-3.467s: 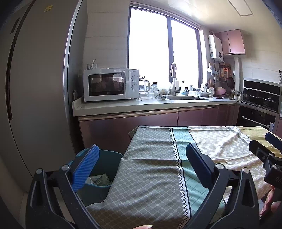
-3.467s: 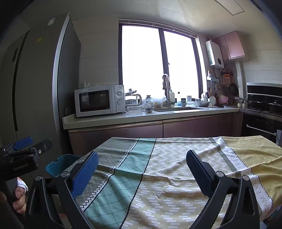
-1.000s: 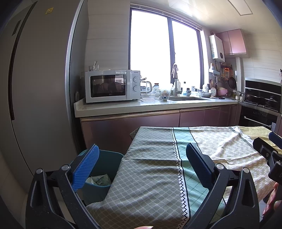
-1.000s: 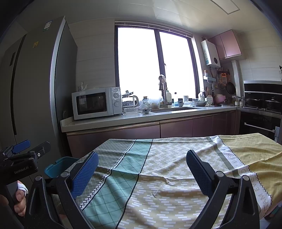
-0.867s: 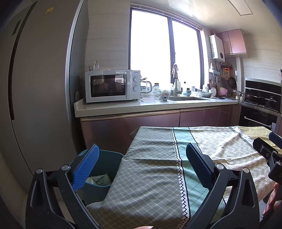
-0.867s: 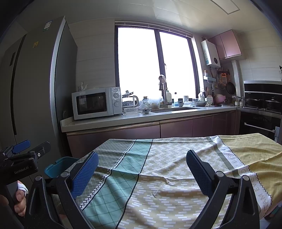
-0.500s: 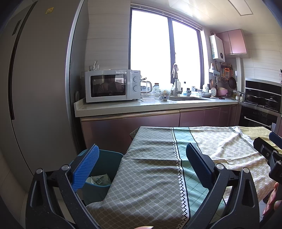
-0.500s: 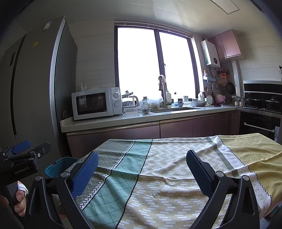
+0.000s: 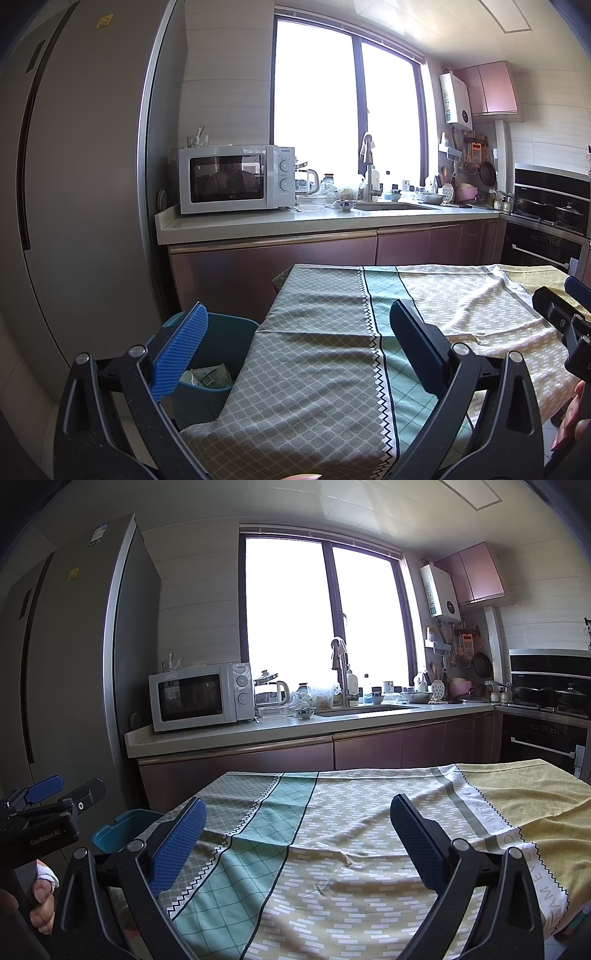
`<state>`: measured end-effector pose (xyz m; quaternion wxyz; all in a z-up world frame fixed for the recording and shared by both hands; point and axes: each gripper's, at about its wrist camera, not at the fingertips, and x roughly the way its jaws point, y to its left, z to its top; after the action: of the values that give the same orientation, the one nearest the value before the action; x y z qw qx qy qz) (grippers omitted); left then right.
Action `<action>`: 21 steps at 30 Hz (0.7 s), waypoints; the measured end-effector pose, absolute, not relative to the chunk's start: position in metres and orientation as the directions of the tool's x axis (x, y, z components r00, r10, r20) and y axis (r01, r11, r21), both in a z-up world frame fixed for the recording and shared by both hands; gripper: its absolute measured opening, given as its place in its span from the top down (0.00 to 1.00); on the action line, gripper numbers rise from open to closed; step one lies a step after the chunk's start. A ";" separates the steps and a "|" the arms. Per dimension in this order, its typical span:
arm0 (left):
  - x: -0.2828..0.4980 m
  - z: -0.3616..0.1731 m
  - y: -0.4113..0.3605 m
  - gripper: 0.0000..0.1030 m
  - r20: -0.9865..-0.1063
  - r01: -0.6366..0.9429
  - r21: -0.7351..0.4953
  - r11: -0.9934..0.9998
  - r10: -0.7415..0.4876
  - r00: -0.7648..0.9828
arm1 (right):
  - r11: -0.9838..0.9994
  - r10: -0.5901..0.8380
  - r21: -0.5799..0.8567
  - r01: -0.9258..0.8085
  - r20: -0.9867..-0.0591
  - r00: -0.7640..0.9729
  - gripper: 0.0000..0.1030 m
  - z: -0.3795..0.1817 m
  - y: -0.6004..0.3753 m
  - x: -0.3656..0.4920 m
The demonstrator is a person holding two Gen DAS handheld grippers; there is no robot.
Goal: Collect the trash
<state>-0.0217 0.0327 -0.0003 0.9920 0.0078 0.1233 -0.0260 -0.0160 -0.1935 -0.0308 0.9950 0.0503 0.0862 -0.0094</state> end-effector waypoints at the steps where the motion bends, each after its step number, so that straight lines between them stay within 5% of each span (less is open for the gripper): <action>1: -0.022 0.000 0.033 0.06 -0.244 0.053 0.010 0.999 -0.049 0.969 | 0.995 -0.010 0.098 0.028 -0.173 0.985 0.06 -0.031 -0.193 -0.016; 21: -0.022 -0.001 0.031 0.06 -0.246 0.052 0.008 0.999 -0.048 0.968 | 0.995 -0.021 0.096 0.037 -0.171 0.985 0.06 -0.029 -0.190 -0.016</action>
<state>-0.0215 0.0312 -0.0011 0.9920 0.0073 0.1236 -0.0251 -0.0161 -0.1901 -0.0293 0.9950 0.0494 0.0851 -0.0145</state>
